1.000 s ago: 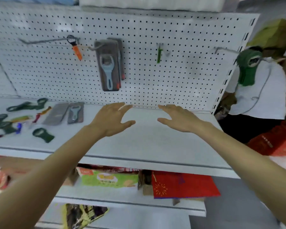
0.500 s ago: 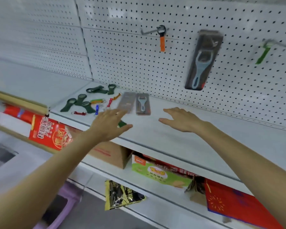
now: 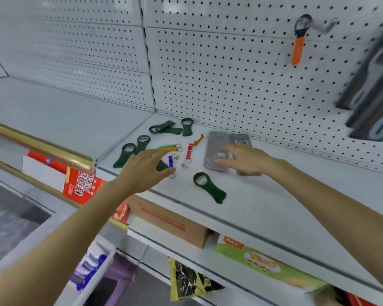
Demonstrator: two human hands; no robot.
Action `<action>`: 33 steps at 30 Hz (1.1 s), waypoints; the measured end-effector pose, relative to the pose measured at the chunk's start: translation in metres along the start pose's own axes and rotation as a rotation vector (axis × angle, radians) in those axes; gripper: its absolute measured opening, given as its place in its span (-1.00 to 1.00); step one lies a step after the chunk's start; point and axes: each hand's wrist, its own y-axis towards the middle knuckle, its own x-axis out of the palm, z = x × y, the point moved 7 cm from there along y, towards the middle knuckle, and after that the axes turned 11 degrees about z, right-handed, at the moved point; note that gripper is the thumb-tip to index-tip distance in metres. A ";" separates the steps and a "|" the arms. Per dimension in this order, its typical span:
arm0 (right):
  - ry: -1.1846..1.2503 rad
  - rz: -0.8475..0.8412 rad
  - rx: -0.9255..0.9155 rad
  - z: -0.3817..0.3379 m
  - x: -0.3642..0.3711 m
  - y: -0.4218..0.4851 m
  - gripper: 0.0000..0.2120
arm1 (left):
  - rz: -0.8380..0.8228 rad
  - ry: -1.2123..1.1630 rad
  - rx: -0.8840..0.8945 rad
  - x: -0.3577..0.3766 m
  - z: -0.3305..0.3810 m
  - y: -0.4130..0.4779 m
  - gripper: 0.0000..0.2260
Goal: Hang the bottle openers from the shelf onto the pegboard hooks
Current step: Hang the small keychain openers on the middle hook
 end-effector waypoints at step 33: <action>0.315 0.369 0.457 0.011 0.049 0.144 -0.62 | -0.268 -0.596 0.220 0.114 -0.092 0.159 -0.53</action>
